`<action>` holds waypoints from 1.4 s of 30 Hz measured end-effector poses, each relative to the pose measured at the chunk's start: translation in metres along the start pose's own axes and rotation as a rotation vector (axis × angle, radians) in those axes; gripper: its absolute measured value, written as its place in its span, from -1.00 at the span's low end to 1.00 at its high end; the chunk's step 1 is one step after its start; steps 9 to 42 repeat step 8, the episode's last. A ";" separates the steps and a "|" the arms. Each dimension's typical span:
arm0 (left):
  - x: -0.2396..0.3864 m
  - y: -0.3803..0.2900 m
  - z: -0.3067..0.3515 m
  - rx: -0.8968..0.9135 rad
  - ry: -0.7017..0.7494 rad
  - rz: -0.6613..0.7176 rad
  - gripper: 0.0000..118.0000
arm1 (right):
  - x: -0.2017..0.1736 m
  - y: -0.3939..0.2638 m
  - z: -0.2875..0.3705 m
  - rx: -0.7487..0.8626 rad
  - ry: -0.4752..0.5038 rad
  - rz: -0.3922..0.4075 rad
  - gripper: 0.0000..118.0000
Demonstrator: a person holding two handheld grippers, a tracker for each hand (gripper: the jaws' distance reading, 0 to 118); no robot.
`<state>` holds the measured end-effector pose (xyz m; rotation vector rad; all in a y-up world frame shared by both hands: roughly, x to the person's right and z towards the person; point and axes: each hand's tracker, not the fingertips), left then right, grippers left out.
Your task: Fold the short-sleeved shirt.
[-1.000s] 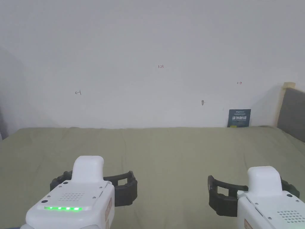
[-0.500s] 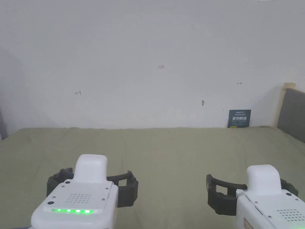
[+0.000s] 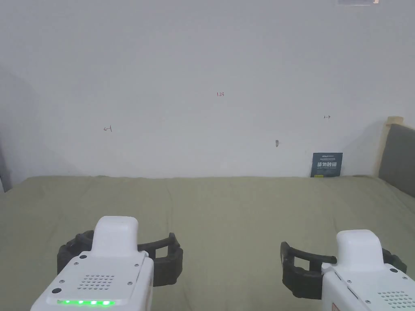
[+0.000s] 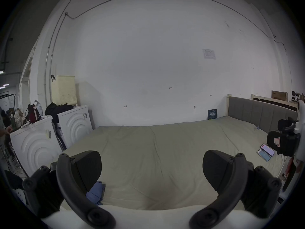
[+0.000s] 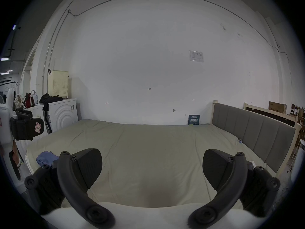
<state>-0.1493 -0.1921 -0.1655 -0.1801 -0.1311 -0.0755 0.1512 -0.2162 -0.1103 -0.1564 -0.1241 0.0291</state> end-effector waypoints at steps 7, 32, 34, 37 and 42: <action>-0.002 -0.002 -0.001 -0.016 -0.004 0.020 1.00 | -0.001 -0.001 0.000 -0.009 0.002 0.004 1.00; -0.001 -0.002 -0.003 -0.021 0.000 0.021 1.00 | -0.001 -0.001 0.001 -0.007 0.000 0.006 1.00; -0.001 -0.002 -0.003 -0.021 0.000 0.021 1.00 | -0.001 -0.001 0.001 -0.007 0.000 0.006 1.00; -0.001 -0.002 -0.003 -0.021 0.000 0.021 1.00 | -0.001 -0.001 0.001 -0.007 0.000 0.006 1.00; -0.001 -0.002 -0.003 -0.021 0.000 0.021 1.00 | -0.001 -0.001 0.001 -0.007 0.000 0.006 1.00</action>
